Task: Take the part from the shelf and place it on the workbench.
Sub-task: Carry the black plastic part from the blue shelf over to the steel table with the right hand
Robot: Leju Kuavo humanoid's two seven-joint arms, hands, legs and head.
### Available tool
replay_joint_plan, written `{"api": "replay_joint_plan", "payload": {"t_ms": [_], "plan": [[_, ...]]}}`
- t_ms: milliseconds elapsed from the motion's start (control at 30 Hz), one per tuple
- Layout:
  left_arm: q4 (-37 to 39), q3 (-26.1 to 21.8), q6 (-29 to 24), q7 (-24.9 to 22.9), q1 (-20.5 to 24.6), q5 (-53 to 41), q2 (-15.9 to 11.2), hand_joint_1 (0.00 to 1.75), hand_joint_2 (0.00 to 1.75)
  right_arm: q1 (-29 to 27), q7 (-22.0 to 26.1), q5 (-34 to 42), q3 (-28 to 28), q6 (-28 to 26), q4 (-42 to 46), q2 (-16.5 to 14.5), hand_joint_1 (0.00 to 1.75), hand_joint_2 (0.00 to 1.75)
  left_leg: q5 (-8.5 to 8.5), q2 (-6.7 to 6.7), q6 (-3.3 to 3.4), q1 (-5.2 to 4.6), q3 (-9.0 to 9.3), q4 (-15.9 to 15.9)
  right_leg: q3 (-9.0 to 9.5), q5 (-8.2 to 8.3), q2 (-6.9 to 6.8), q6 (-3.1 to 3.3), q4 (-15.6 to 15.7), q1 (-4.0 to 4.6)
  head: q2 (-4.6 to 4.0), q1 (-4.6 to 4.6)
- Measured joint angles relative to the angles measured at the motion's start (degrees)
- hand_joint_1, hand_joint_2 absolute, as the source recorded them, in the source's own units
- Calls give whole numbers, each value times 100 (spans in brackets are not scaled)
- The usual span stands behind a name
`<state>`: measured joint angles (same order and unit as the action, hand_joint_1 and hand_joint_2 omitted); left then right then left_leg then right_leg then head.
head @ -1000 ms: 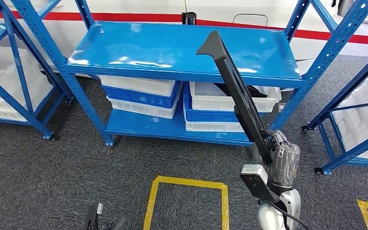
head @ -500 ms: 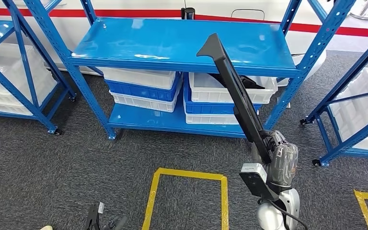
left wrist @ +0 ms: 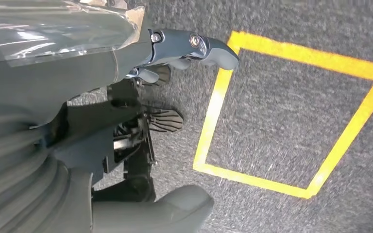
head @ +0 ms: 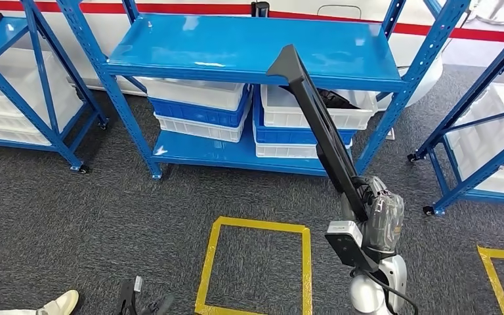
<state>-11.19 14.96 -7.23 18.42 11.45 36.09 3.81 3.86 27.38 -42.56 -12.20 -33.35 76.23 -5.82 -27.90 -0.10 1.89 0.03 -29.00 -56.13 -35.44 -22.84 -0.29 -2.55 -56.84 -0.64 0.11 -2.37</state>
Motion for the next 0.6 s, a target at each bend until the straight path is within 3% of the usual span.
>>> {"api": "replay_joint_plan", "payload": {"t_ms": [67, 133, 167, 200, 233, 300, 367, 400, 500, 533, 600], "plan": [[0, -2, -1, 0, 9, -8, 3, 0, 175, -2, 4, 6, 0, 0, -2, 9, 175, 175, 148, 22, 104, 21, -116, 44, -165, -331, 12, 12, -349, -1, 0, 26], [0, -3, 2, 0, 13, -19, 2, 0, 175, -5, 8, 11, -2, 0, -11, 17, 175, 175, 274, 28, 144, 13, -282, 40, -401, -833, 17, 40, -1100, -10, 0, 50], [0, -3, 4, 1, 12, -23, 3, 0, 175, -8, 10, 15, -2, 0, -19, 22, 175, 175, 338, 30, 144, 11, -369, 36, -473, -983, 17, 20, -1458, -12, 0, 52], [0, -3, 5, 0, 12, -26, 3, 0, 175, -11, 11, 20, -3, 0, -25, 26, 175, 175, 401, 31, 137, 11, -455, 31, -469, -1020, 17, -23, -1666, -15, 0, 54], [0, -3, 7, 0, 11, -26, 2, 0, 175, -13, 13, 26, -3, 0, -30, 29, 175, 175, 462, 32, 126, 11, -537, 26, -364, -957, 17, -79, -1672, -18, 0, 57], [0, -3, 10, -2, 11, -30, 2, 0, 175, -15, 15, 36, -2, -1, -31, 29, 175, 175, 577, 29, 90, 12, -677, 8, 178, -730, 16, -153, -1036, -25, 0, 58], [0, -3, 13, -1, 10, -33, 2, 0, 175, -12, 19, 38, -3, -2, -29, 24, 175, 175, 676, 21, 33, -5, -769, -13, 797, -697, 20, -107, -148, -9, 0, 50], [0, -3, 13, -1, 8, -33, 2, 0, 175, -13, 21, 38, -2, -2, -28, 22, 175, 175, 725, 21, 0, -10, -789, -15, 945, -730, 24, -64, 108, 0, 0, 46], [0, -2, 15, 0, -6, -36, -7, 0, 175, -27, 21, 38, 1, 2, -27, 15, 175, 175, 812, 11, -113, 5, -838, -6, 883, -667, 30, 87, 209, -8, 0, 37], [0, -1, 15, 0, -15, -39, -12, 0, 175, -29, 16, 38, 2, 10, -26, 8, 175, 175, 692, 3, -148, 17, -889, -89, 842, -608, 24, 159, 211, -21, 0, 28], [0, -1, 15, 2, -29, -44, -19, 0, 175, -32, 4, 31, 2, 26, -26, -5, 175, 175, 173, -8, -205, 42, -1067, -575, 730, -473, 10, 261, 216, -40, 0, 9]]}}
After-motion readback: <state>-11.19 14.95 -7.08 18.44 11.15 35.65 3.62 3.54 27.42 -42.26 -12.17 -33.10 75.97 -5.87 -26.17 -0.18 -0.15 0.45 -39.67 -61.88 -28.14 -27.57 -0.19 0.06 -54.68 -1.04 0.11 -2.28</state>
